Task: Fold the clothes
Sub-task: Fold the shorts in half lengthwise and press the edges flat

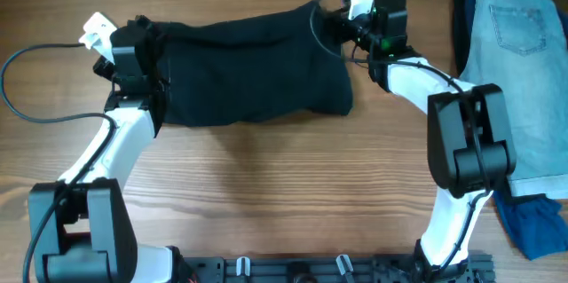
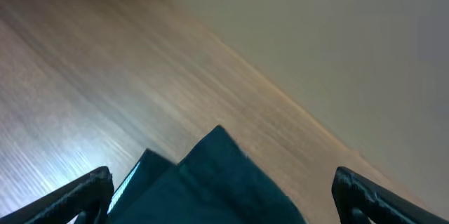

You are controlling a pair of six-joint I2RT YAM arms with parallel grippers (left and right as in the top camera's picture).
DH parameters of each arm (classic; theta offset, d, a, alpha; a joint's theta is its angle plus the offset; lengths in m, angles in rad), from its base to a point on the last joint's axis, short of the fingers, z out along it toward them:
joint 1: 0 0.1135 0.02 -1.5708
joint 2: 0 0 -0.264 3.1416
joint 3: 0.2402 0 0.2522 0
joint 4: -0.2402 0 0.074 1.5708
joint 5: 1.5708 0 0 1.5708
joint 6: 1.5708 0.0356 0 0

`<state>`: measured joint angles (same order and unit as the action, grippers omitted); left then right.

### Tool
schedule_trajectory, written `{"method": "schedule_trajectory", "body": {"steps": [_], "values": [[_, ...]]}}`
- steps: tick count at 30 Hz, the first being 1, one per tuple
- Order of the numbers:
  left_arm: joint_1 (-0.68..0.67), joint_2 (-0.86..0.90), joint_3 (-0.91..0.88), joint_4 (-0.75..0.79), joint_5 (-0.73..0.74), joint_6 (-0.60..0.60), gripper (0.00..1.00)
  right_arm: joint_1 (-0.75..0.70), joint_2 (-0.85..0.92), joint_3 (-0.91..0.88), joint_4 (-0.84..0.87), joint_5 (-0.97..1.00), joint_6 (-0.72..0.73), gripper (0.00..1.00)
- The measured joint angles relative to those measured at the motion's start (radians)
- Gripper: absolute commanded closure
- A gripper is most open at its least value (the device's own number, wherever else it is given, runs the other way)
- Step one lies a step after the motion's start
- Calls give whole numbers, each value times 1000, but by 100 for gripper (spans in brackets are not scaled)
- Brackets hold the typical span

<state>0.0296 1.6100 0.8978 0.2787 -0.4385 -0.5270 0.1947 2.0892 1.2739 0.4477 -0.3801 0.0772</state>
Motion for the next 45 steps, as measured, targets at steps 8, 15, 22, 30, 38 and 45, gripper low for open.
{"method": "schedule_trajectory", "body": {"steps": [8, 15, 22, 30, 38, 45], "values": [[0, -38, 10, -211, 271, 82, 0, 0, -20, 127, -371, -23, -24, 0], [0, -39, 14, -416, 408, 134, 1, -19, -27, 145, -700, -78, -44, 0], [1, -161, 16, -663, 430, 145, 0, -106, -27, 145, -852, -253, -65, 0], [5, -161, 16, -677, 418, 160, 0, -62, 73, 143, -748, -253, -82, 1], [5, -161, 16, -676, 406, 171, 0, -53, 79, 142, -685, -110, -75, 18], [5, -161, 16, -676, 405, 171, 0, 26, 124, 150, -658, -123, -60, 96]]}}
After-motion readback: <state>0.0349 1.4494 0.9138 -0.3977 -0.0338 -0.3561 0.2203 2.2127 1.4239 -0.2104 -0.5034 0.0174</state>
